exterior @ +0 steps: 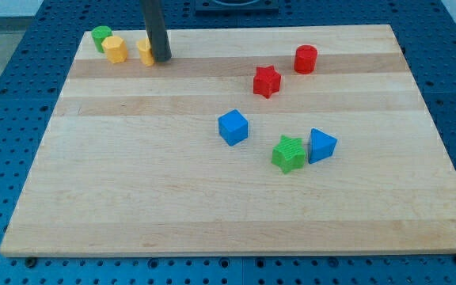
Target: Push the yellow heart towards right side of yellow hexagon
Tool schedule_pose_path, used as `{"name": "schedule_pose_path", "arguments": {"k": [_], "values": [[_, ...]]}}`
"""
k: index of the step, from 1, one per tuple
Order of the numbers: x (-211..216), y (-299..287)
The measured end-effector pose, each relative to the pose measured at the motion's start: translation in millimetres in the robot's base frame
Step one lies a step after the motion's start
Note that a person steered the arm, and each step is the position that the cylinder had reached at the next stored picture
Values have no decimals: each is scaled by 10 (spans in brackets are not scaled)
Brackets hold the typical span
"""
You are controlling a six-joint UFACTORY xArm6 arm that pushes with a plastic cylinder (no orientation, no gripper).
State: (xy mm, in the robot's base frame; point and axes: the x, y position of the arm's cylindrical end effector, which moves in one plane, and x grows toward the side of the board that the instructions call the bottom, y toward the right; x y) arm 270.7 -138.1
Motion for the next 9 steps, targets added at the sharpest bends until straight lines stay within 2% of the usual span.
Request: {"name": "schedule_pose_path", "arguments": {"k": [2,9], "values": [[-2,-156],[-654,-391]]}}
